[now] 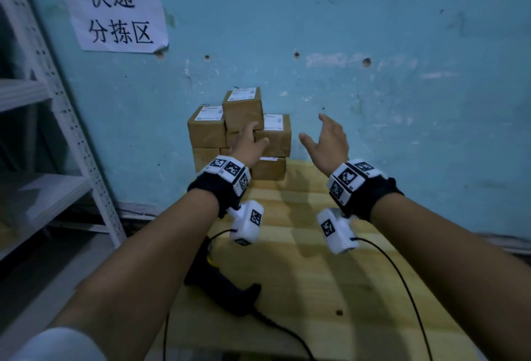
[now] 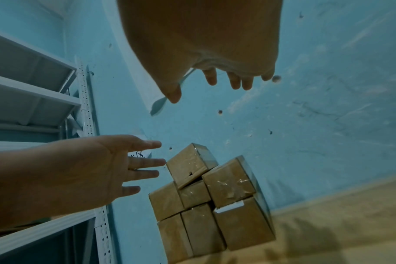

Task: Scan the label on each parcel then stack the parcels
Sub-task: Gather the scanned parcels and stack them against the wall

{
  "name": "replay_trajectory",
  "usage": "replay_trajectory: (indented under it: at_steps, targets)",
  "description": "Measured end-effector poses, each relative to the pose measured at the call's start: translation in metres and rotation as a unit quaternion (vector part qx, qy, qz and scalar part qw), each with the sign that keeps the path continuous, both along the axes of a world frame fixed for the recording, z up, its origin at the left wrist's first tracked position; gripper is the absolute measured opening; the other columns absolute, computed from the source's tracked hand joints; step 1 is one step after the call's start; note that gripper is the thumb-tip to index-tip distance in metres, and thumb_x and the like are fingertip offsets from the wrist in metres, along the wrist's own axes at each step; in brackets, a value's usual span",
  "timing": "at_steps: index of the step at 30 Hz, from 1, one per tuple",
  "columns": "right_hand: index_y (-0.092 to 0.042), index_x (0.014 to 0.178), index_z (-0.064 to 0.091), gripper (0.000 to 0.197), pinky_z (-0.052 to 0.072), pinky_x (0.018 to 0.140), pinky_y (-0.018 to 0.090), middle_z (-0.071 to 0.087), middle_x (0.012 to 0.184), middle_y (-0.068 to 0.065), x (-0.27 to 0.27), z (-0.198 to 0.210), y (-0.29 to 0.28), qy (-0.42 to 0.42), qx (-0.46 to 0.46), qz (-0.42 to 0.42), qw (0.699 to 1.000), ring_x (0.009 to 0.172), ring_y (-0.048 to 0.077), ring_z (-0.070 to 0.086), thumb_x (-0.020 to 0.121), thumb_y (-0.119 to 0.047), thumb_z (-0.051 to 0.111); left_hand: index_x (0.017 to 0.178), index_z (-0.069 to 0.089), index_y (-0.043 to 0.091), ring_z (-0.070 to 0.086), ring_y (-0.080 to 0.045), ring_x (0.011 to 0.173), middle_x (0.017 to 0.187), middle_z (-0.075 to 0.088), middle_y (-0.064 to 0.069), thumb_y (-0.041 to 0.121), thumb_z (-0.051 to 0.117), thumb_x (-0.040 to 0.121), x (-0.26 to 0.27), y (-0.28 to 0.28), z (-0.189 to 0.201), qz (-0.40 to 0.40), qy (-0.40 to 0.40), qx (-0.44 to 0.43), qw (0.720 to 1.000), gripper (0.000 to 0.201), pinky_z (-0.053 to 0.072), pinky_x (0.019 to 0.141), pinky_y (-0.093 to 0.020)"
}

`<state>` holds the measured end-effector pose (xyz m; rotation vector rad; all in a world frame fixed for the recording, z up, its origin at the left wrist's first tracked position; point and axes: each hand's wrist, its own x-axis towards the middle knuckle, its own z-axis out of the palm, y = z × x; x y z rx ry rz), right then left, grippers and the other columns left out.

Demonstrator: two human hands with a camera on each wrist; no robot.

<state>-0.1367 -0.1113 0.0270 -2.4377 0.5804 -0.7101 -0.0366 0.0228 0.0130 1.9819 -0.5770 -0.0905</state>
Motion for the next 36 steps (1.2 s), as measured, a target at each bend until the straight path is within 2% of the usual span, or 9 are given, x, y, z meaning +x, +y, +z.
replay_trajectory:
  at_steps: [13, 16, 20, 23, 26, 28, 31, 33, 36]
  targets:
    - [-0.009, 0.149, 0.017, 0.075, 0.029, 0.11, 0.04, 0.026, 0.154, 0.012, -0.084, -0.087, 0.089, 0.124, 0.079, 0.072, 0.986, 0.14, 0.03, 0.028, 0.091, -0.044, 0.051, 0.146, 0.024, 0.015, 0.035, -0.032, 0.134, 0.151, 0.027, -0.015, 0.018, 0.049, 0.095, -0.118, 0.077, -0.089, 0.053, 0.112, 0.086, 0.989, 0.057, 0.038, 0.105, -0.039]
    - [-0.011, 0.149, 0.018, 0.074, 0.032, 0.108, 0.039, 0.026, 0.153, 0.013, -0.084, -0.108, 0.118, 0.181, 0.095, 0.122, 0.971, 0.139, 0.031, 0.03, 0.091, -0.041, 0.053, 0.142, 0.032, 0.011, 0.042, -0.031, 0.128, 0.147, 0.034, -0.016, 0.011, 0.047, 0.096, -0.135, 0.099, -0.107, 0.055, 0.13, 0.047, 0.989, 0.048, 0.043, 0.089, -0.032]
    - [-0.009, 0.147, 0.023, 0.074, 0.038, 0.102, 0.035, 0.035, 0.149, 0.013, -0.083, -0.137, 0.149, 0.28, 0.088, 0.176, 0.94, 0.132, 0.029, 0.04, 0.089, -0.038, 0.058, 0.125, 0.05, 0.0, 0.051, -0.034, 0.116, 0.131, 0.05, -0.022, 0.001, 0.044, 0.093, -0.141, 0.124, -0.125, 0.14, 0.102, 0.028, 0.985, 0.032, 0.043, 0.09, -0.035]
    - [-0.003, 0.129, 0.05, 0.058, 0.043, 0.086, 0.033, 0.054, 0.128, 0.016, -0.079, -0.154, 0.163, 0.345, -0.045, 0.192, 0.918, 0.113, 0.03, 0.053, 0.089, -0.045, 0.056, 0.107, 0.058, -0.003, 0.053, -0.035, 0.112, 0.121, 0.055, -0.021, -0.005, 0.043, 0.09, -0.137, 0.134, -0.132, 0.157, 0.109, 0.008, 0.981, 0.024, 0.043, 0.091, -0.037]
    - [-0.003, 0.101, 0.059, 0.042, 0.035, 0.072, 0.031, 0.054, 0.111, 0.018, -0.075, -0.16, 0.17, 0.343, -0.113, 0.185, 0.914, 0.101, 0.031, 0.052, 0.091, -0.043, 0.052, 0.069, 0.051, 0.005, 0.054, -0.033, 0.076, 0.085, 0.058, -0.021, -0.005, 0.041, 0.089, -0.131, 0.14, -0.142, 0.18, 0.158, -0.042, 0.97, 0.025, 0.043, 0.068, -0.039]
    - [-0.003, 0.105, 0.058, 0.04, 0.035, 0.072, 0.032, 0.052, 0.113, 0.019, -0.074, -0.162, 0.172, 0.332, -0.131, 0.177, 0.917, 0.104, 0.033, 0.051, 0.091, -0.04, 0.052, 0.063, 0.046, 0.004, 0.046, -0.026, 0.055, 0.062, 0.048, -0.014, -0.001, 0.045, 0.091, -0.126, 0.145, -0.149, 0.187, 0.227, -0.069, 0.953, 0.029, 0.039, 0.056, -0.034]
    - [-0.005, 0.098, 0.053, 0.035, 0.036, 0.069, 0.032, 0.051, 0.097, 0.015, -0.075, -0.165, 0.17, 0.31, -0.105, 0.174, 0.929, 0.096, 0.032, 0.052, 0.091, -0.039, 0.052, 0.073, 0.05, -0.001, 0.045, -0.022, 0.049, 0.061, 0.043, -0.011, 0.007, 0.057, 0.091, -0.125, 0.15, -0.157, 0.15, 0.29, -0.118, 0.938, 0.021, 0.044, 0.054, -0.031]
    - [-0.006, 0.092, 0.049, 0.033, 0.036, 0.069, 0.031, 0.048, 0.09, 0.012, -0.078, -0.164, 0.168, 0.3, -0.066, 0.182, 0.934, 0.097, 0.033, 0.054, 0.092, -0.038, 0.051, 0.104, 0.051, -0.013, 0.054, -0.026, 0.054, 0.068, 0.049, -0.018, 0.008, 0.059, 0.09, -0.127, 0.148, -0.155, 0.11, 0.304, -0.132, 0.937, 0.026, 0.048, 0.048, -0.028]
    - [-0.003, 0.091, 0.05, 0.032, 0.035, 0.065, 0.029, 0.053, 0.087, 0.015, -0.084, -0.154, 0.166, 0.276, 0.0, 0.184, 0.943, 0.089, 0.032, 0.055, 0.093, -0.035, 0.051, 0.128, 0.036, -0.003, 0.062, -0.04, 0.099, 0.12, 0.056, -0.029, 0.005, 0.062, 0.087, -0.123, 0.133, -0.151, 0.072, 0.322, -0.117, 0.937, 0.049, 0.055, 0.07, -0.037]
